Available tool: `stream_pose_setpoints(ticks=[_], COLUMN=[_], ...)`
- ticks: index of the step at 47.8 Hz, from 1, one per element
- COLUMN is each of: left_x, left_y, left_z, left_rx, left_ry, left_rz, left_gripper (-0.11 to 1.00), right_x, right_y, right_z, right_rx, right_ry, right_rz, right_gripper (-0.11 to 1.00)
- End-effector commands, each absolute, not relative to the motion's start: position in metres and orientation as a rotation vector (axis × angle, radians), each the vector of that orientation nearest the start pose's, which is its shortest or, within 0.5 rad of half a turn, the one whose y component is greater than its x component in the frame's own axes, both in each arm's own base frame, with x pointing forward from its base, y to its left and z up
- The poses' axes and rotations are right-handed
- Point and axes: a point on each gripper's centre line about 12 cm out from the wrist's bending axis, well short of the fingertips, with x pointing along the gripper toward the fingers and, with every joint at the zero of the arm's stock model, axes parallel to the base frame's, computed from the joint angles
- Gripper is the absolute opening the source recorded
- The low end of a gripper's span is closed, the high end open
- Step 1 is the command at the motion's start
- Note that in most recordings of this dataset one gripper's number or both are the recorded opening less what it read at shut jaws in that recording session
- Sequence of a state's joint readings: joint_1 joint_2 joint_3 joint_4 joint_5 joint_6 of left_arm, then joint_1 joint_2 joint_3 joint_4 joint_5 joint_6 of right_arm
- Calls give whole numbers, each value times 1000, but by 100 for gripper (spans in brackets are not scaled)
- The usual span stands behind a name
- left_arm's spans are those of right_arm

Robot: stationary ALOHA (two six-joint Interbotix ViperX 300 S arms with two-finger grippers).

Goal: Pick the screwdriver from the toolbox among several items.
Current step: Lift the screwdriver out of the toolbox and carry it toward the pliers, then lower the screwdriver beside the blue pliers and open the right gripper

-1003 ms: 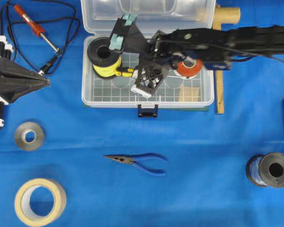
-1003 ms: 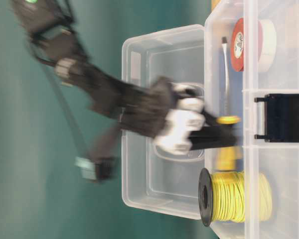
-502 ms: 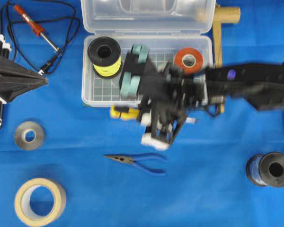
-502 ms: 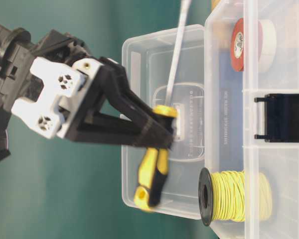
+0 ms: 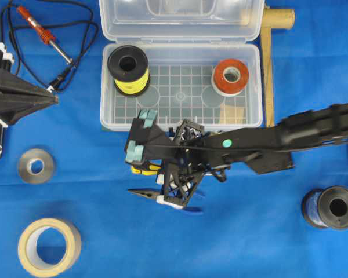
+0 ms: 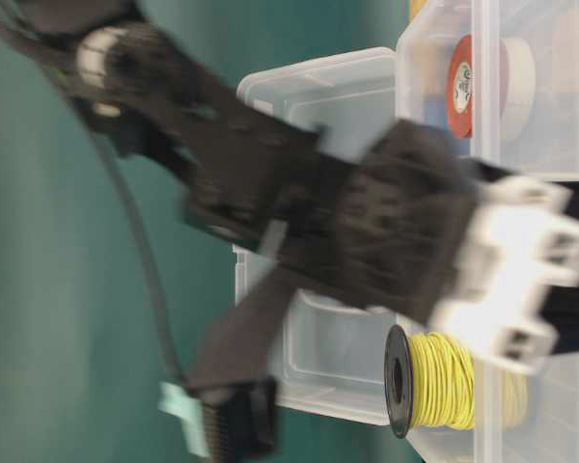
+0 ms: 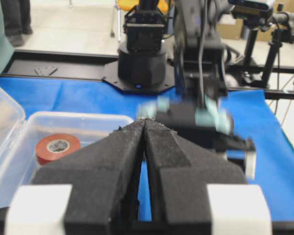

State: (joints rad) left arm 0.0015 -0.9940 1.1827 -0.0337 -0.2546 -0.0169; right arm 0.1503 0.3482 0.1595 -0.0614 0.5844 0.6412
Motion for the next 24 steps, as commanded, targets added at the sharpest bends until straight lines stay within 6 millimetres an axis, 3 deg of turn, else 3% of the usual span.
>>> stream_pose_setpoints(ticks=[1,10,21,24], left_x=[196,195,194,194], left_y=[2,2,2,1], left_z=[302,301,301,302], left_rx=[-53,-51,-51,-51], left_ry=[-91,-85,-81,-81], left_rz=[10,9,9,7], left_gripper=[0,0,0,0], right_x=[478,478,479,478], right_y=[73,67,66,66], right_z=[149,130,130,134], right_rx=[433,438,444,441], right_ry=[1041,1077,1072,1068], right_rz=[-196,-224,-226,-222], right_gripper=[26,26,27,41])
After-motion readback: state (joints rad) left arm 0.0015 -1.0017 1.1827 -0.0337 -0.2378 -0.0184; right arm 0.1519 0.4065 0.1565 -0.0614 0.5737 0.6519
